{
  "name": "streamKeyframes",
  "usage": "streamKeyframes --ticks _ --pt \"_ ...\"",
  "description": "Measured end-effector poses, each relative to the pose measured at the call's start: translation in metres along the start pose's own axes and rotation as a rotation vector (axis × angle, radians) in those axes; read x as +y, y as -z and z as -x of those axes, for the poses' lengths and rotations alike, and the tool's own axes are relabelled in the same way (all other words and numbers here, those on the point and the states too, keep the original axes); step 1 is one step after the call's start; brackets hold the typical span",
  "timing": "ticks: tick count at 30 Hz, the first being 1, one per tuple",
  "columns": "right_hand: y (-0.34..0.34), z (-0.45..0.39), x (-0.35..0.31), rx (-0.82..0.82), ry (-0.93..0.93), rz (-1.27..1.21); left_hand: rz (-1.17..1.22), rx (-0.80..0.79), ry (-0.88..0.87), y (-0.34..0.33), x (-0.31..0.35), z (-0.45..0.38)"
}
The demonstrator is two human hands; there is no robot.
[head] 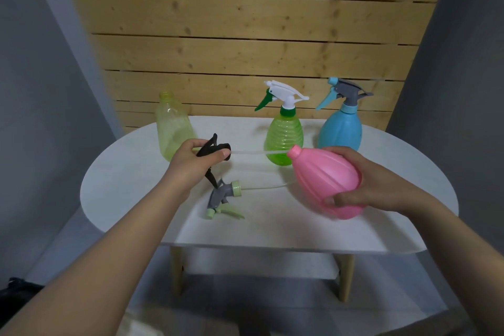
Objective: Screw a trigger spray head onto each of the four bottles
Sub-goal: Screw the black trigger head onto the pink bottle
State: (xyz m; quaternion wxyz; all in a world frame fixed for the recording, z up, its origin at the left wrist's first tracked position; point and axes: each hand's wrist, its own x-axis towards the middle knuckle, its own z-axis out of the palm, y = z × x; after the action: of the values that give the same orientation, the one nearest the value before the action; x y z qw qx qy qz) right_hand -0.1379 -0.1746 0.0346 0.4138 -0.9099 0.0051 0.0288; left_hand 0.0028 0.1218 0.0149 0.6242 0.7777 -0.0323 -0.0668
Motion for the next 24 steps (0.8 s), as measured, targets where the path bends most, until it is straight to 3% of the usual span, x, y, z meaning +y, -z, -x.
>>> streamKeyframes --ticks 10,24 --pt "-0.007 -0.003 0.0 -0.006 0.075 0.053 -0.097 -0.002 -0.169 -0.009 0.008 0.01" --pt "-0.028 -0.011 -0.012 0.033 0.125 0.242 -0.215 -0.221 -0.328 -0.04 0.012 0.025"
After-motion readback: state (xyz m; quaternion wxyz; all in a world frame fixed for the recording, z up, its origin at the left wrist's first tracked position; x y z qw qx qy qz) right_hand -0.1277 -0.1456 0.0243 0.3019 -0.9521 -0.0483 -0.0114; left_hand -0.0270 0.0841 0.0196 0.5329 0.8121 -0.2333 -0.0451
